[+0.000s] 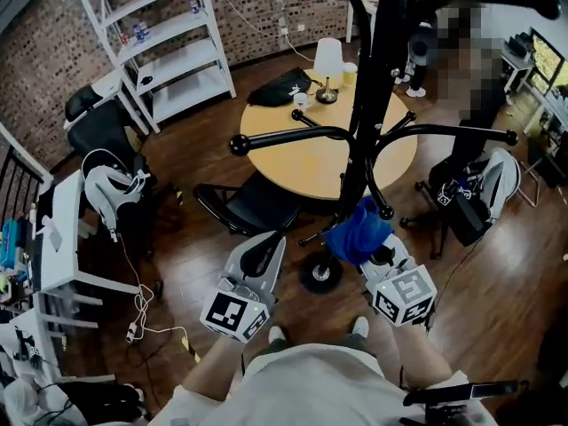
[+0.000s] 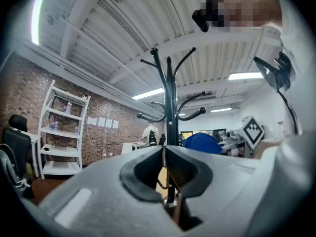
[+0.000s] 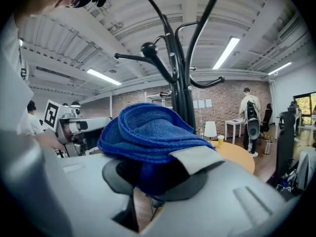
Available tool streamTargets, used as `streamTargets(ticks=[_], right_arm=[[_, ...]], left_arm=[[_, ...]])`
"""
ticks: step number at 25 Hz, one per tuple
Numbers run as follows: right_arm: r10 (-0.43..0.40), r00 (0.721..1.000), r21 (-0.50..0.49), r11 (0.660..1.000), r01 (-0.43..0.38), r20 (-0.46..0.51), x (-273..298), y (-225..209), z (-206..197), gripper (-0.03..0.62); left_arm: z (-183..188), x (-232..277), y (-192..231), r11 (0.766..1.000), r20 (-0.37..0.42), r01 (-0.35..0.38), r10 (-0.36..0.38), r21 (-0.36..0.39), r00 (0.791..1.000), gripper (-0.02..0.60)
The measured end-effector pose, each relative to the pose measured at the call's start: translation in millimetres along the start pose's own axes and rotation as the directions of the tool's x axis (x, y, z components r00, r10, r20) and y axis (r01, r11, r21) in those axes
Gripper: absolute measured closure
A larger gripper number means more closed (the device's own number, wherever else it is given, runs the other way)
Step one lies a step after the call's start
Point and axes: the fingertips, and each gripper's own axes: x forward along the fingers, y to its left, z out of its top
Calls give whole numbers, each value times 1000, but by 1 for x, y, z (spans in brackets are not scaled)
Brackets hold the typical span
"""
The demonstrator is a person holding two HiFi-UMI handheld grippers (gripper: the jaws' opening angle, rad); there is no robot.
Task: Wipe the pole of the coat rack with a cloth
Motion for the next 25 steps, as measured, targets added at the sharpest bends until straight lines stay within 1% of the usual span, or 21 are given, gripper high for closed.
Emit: streamTargets(ticks=[1, 2, 3, 5, 6, 8, 9, 11, 12, 13, 15, 17, 18, 20, 21, 22, 23, 25], right_arm=[[-28, 1000, -4, 1000, 28, -2, 5, 8, -1, 496], [-73, 997, -12, 997, 73, -11, 11, 13, -1, 496], [-136, 990, -21, 990, 136, -24, 17, 12, 0, 496], [-272, 962, -43, 962, 270, -29, 28, 5, 14, 496], [-315, 949, -54, 948, 314, -11, 33, 3, 28, 496], [-353, 935, -81, 931, 355, 41, 44, 1, 63, 496], [-367, 928, -100, 923, 372, 60, 51, -3, 77, 496], [-395, 917, -111, 910, 399, 59, 66, -15, 87, 496], [-397, 917, -96, 912, 399, 43, 71, -18, 84, 496], [-395, 918, -84, 915, 395, 19, 74, -19, 73, 496], [-402, 914, -75, 914, 398, -53, 78, -20, 31, 496], [-405, 904, -21, 914, 406, -134, 85, -28, -32, 496], [-407, 897, -2, 911, 413, -171, 90, -33, -67, 496], [-418, 880, -24, 905, 424, -227, 98, -42, -130, 496], [-421, 876, -34, 904, 425, -234, 101, -45, -153, 496], [-417, 882, -27, 906, 422, -219, 102, -46, -165, 496], [-408, 892, -13, 910, 414, -193, 102, -46, -169, 496], [-382, 911, 4, 922, 388, -157, 96, -43, -161, 496]], left_arm=[[-1, -5, 8, 1000, -2, 25, -25, -6, 1000, 568], [-2, -8, 16, 999, -5, 50, -50, -16, 999, 568], [-2, -11, 24, 997, -9, 76, -77, -28, 997, 568], [-2, -16, 33, 989, -25, 137, -138, -54, 990, 568], [-2, -18, 35, 984, -29, 169, -171, -64, 985, 568], [1, -19, 35, 973, -21, 220, -222, -66, 975, 568], [5, -19, 33, 971, -14, 232, -234, -61, 972, 568], [12, -16, 30, 967, 3, 246, -246, -59, 969, 568], [14, -16, 28, 964, 14, 256, -255, -67, 967, 568], [16, -17, 26, 960, 24, 268, -267, -79, 963, 568], [15, -22, 26, 952, 30, 291, -289, -97, 957, 568], [1, -23, 36, 951, 9, 293, -293, -104, 956, 568], [-7, -23, 42, 953, -12, 281, -284, -113, 959, 568], [-15, -24, 48, 958, -39, 258, -264, -123, 964, 568], [-17, -25, 48, 960, -48, 252, -259, -120, 965, 568], [-20, -24, 47, 962, -57, 249, -257, -115, 965, 568], [-24, -23, 45, 962, -65, 249, -257, -109, 964, 568], [-31, -19, 39, 965, -82, 241, -249, -99, 965, 568]])
